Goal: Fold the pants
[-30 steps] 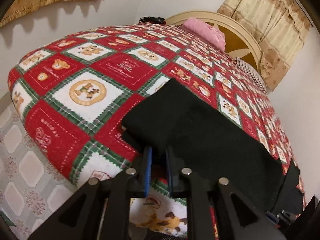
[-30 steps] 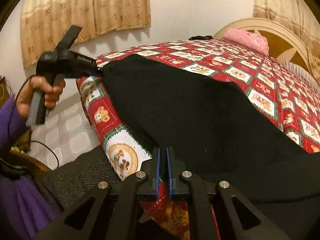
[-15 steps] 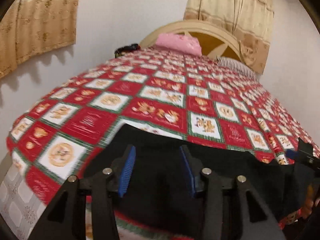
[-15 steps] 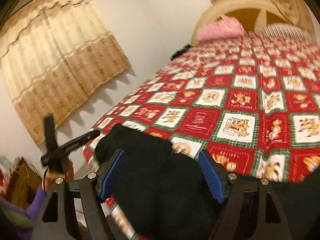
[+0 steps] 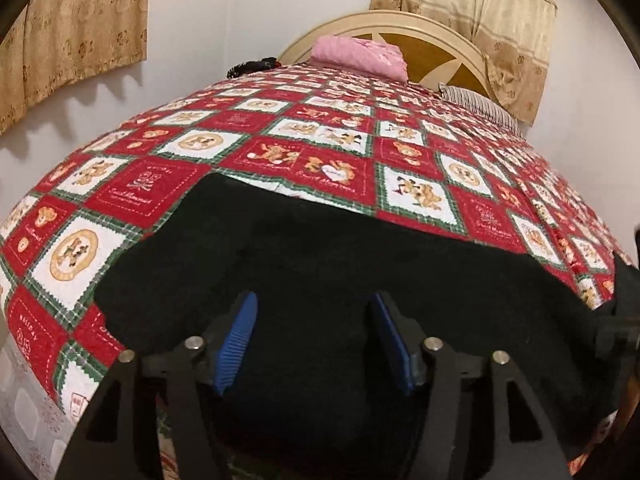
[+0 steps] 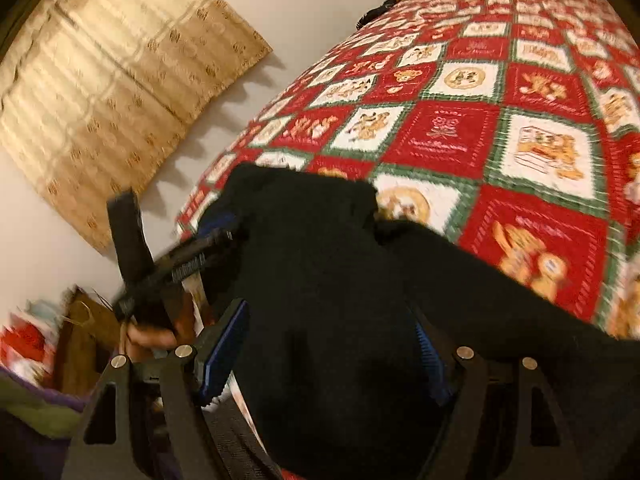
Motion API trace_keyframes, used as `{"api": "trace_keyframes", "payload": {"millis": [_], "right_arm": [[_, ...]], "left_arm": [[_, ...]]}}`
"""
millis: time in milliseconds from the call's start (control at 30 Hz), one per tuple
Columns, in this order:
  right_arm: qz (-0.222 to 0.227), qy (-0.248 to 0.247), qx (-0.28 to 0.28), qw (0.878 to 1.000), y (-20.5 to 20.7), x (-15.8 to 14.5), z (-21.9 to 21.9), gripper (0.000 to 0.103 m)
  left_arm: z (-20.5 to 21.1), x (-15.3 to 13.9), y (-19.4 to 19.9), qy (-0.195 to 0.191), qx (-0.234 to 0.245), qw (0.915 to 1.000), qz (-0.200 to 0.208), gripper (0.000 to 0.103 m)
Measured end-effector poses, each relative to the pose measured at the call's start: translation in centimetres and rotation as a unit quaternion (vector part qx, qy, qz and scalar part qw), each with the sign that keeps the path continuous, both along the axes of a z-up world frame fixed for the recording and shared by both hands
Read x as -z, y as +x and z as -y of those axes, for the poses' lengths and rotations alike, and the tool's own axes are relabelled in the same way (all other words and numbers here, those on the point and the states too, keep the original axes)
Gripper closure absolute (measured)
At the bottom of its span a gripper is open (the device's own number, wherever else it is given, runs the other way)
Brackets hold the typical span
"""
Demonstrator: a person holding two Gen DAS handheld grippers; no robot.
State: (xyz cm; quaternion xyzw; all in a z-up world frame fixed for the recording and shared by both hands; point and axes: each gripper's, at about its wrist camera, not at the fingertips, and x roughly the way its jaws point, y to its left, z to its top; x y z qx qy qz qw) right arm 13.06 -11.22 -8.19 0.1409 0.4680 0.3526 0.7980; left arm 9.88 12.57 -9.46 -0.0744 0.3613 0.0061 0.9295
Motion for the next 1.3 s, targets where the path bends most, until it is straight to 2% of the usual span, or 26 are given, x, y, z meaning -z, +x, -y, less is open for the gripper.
{"api": "trace_keyframes", "payload": {"millis": [67,133,200,333,433,467,533,600,667,700,800,867,900,967,1000,1067,1200,1233,1300], "right_arm": [[-0.027,0.051,-0.002,0.998,1.8,0.3,-0.8,0.026],[-0.044,0.078,-0.015,0.996,3.4,0.8,-2.2,0.026],[-0.057,0.078,-0.017,0.995,4.8,1.3,-3.8,0.026],[-0.032,0.047,-0.001,0.998,7.2,0.7,-5.3,0.026],[-0.053,0.079,0.01,0.995,8.5,0.8,-3.5,0.026],[-0.051,0.075,0.027,0.995,8.8,0.7,-2.3,0.026],[-0.017,0.031,0.093,0.995,9.2,-0.3,1.1,0.026],[-0.014,0.035,0.161,0.986,9.5,-1.0,5.9,0.026],[-0.017,0.058,0.237,0.97,8.4,-2.2,11.3,0.026],[-0.012,0.05,0.262,0.964,7.8,-2.8,12.8,0.026],[0.036,-0.016,0.358,0.933,4.1,-5.7,17.7,0.026],[0.063,-0.085,0.426,0.898,1.8,-7.7,20.8,0.026],[0.072,-0.122,0.464,0.875,1.0,-8.6,22.4,0.026],[0.06,-0.177,0.516,0.836,0.6,-9.3,25.7,0.026],[0.046,-0.191,0.528,0.826,0.7,-9.3,27.2,0.026],[0.011,-0.227,0.535,0.814,2.4,-8.8,29.2,0.026],[-0.057,-0.305,0.535,0.785,5.5,-5.4,31.2,0.026],[-0.079,-0.323,0.528,0.781,6.1,-4.4,31.5,0.026],[-0.081,-0.359,0.512,0.776,6.4,-3.6,31.1,0.026]], "left_arm": [[0.3,0.2,0.0,0.01,-0.003,0.9999,0.004,0.038],[0.1,0.3,0.0,0.006,-0.003,1.0,0.005,0.039],[-0.1,0.3,0.1,0.001,0.001,1.0,0.004,0.038],[-0.1,0.5,-0.2,0.0,0.006,0.9999,0.01,0.038],[-0.2,0.5,-0.3,-0.005,0.008,0.9999,0.011,0.038],[-0.3,0.5,-0.3,-0.008,0.009,0.9999,0.011,0.038],[-0.3,0.6,-0.3,-0.009,0.01,0.9998,0.013,0.038],[-0.2,0.6,-0.3,-0.005,0.009,0.9998,0.016,0.038],[-0.1,0.6,-0.4,-0.002,0.008,0.9998,0.02,0.038],[0.0,0.6,-0.4,-0.001,0.007,0.9997,0.021,0.038],[0.0,0.7,-0.5,0.0,0.006,0.9998,0.021,0.037],[0.1,0.6,-0.4,-0.001,0.005,0.9998,0.019,0.036],[0.1,0.6,-0.4,-0.002,0.004,0.9998,0.018,0.036],[0.1,0.6,-0.3,-0.004,0.001,0.9999,0.017,0.035],[0.2,0.6,-0.3,-0.003,0.0,0.9998,0.017,0.035],[0.3,0.7,-0.2,0.001,-0.002,0.9998,0.019,0.033],[0.4,0.7,-0.2,0.0,-0.002,0.9998,0.02,0.033],[0.4,0.7,-0.2,0.0,-0.001,0.9998,0.021,0.033],[0.5,0.7,-0.2,0.0,-0.002,0.9998,0.021,0.033]]}}
